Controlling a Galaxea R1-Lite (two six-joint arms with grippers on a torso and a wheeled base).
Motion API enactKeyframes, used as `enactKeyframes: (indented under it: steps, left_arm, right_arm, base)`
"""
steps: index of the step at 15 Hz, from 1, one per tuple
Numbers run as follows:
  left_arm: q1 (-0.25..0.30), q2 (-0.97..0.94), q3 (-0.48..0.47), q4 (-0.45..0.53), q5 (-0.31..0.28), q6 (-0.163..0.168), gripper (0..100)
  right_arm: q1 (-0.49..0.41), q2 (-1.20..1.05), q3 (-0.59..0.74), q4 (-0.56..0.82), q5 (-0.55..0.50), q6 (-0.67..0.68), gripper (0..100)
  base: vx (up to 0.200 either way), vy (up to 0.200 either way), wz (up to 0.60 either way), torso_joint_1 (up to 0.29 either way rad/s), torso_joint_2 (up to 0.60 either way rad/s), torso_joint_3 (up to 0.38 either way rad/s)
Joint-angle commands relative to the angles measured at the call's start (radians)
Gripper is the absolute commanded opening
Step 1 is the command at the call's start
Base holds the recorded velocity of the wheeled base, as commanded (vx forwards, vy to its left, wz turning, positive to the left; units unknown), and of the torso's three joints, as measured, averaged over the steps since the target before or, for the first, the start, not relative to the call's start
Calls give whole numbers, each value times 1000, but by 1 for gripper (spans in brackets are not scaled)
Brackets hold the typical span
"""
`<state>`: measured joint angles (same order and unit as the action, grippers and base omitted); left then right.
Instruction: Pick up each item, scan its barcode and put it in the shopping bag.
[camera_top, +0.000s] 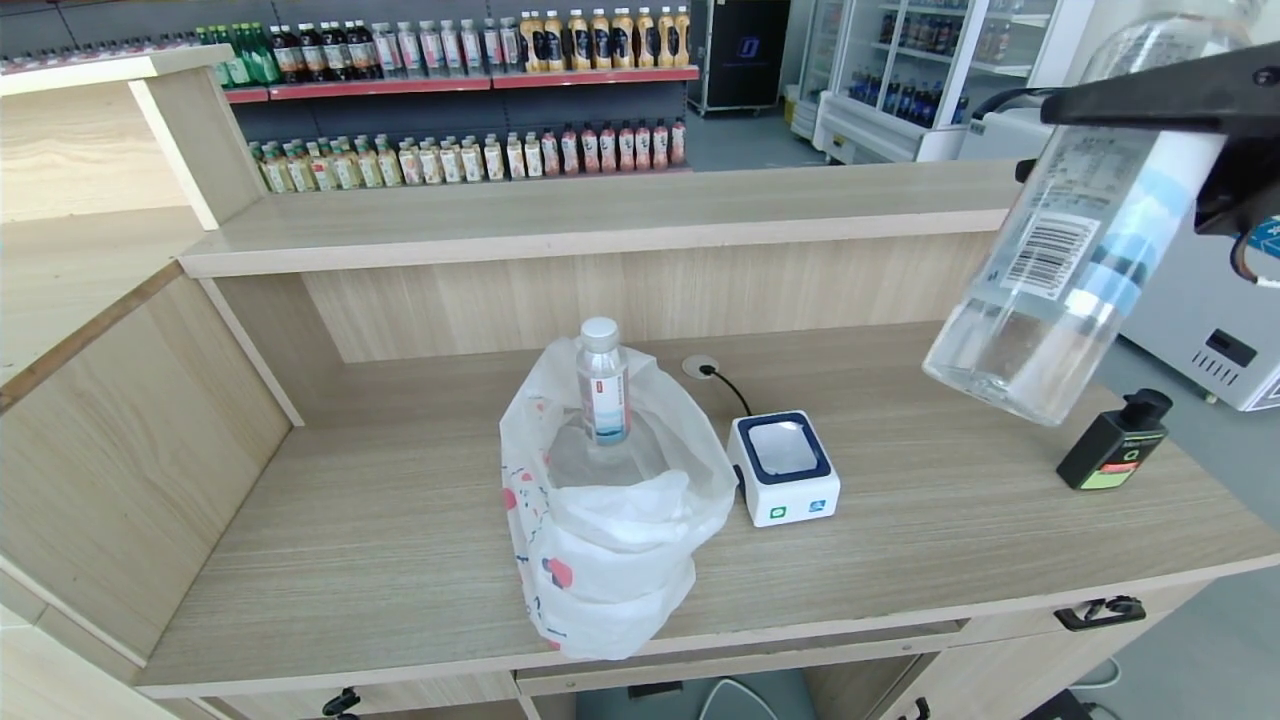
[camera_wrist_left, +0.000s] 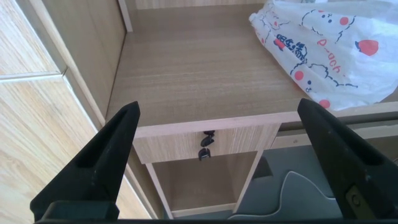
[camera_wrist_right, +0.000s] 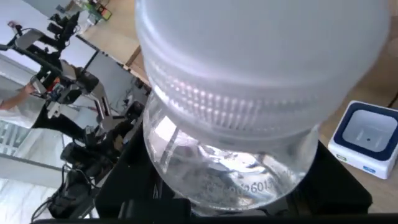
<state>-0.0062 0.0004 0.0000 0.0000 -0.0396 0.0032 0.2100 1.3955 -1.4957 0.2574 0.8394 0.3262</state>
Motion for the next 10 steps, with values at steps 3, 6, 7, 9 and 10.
enactKeyframes:
  steps: [3, 6, 7, 9, 10]
  left_arm:
    - [0, 1, 0, 0, 0, 0, 100]
    - [0, 1, 0, 0, 0, 0, 100]
    - [0, 1, 0, 0, 0, 0, 100]
    - [0, 1, 0, 0, 0, 0, 100]
    - [0, 1, 0, 0, 0, 0, 100]
  right_arm:
    - [146, -39, 6, 3, 6, -78, 0]
    - [210, -56, 65, 9, 10, -226, 0]
    - [232, -64, 80, 9, 10, -242, 0]
    - [266, -93, 98, 9, 10, -259, 0]
    - [272, -101, 101, 9, 10, -259, 0]
  base:
    - [0, 0, 0, 0, 0, 0]
    - [0, 0, 0, 0, 0, 0]
    - [0, 0, 0, 0, 0, 0]
    - [0, 0, 0, 0, 0, 0]
    - [0, 0, 0, 0, 0, 0]
